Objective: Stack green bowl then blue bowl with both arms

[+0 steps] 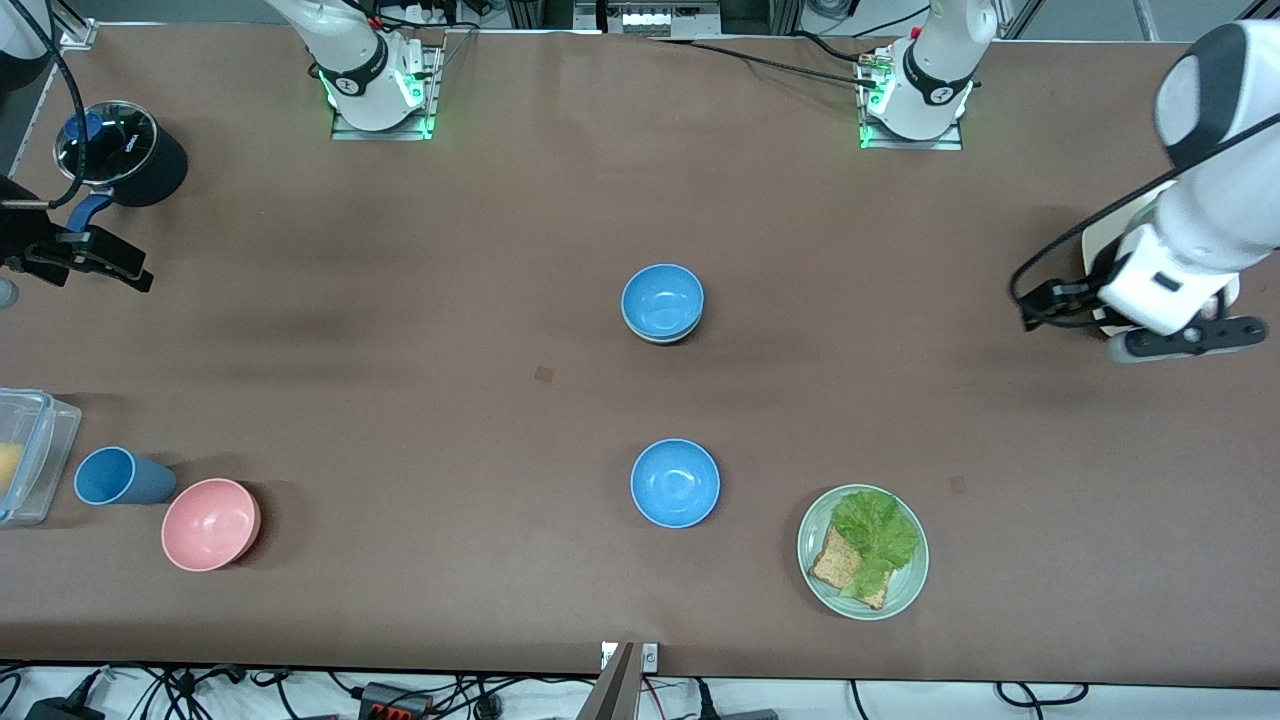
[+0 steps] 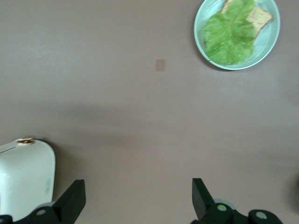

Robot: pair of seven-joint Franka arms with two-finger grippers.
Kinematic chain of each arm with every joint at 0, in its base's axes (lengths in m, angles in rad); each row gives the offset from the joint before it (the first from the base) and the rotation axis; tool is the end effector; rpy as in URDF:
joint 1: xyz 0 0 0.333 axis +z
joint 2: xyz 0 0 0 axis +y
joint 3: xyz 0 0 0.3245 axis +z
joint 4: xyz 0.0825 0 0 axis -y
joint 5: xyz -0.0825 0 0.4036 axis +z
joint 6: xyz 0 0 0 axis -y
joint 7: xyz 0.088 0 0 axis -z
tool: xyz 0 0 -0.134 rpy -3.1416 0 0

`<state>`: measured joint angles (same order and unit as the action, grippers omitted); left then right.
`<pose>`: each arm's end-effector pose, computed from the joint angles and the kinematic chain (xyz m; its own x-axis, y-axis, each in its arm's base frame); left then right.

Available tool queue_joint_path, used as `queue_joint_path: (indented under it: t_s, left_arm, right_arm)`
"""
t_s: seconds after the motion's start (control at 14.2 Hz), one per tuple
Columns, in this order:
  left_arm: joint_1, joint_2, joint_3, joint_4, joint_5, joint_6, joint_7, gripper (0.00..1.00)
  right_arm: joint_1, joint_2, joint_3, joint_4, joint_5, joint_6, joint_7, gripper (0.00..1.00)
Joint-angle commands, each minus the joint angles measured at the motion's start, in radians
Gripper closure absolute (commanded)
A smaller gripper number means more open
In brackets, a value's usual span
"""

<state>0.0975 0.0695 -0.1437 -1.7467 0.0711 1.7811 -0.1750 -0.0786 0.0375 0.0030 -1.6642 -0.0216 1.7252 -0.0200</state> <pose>0.5994 -0.0179 0.4966 0.9933 0.1134 -0.0239 0.1117 -0.9917 -0.0641 0.5948 -0.0476 0.5514 0.9984 -0.0522 0.0230 -0.0527 -0.9984 0.0218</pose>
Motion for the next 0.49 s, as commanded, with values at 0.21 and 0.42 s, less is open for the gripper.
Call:
queue_joint_path:
  t_s: [0.21, 0.42]
  left_arm:
    - [-0.076, -0.036, 0.091, 0.044, -0.135, -0.078, 0.109, 0.0]
    - [-0.071, -0.033, 0.079, 0.059, -0.14, -0.088, 0.103, 0.0]
  right_arm:
    - [-0.007, -0.005, 0.008, -0.002, -0.006, 0.005, -0.017, 0.0]
    - [-0.007, -0.005, 0.008, -0.002, -0.006, 0.005, -0.017, 0.0]
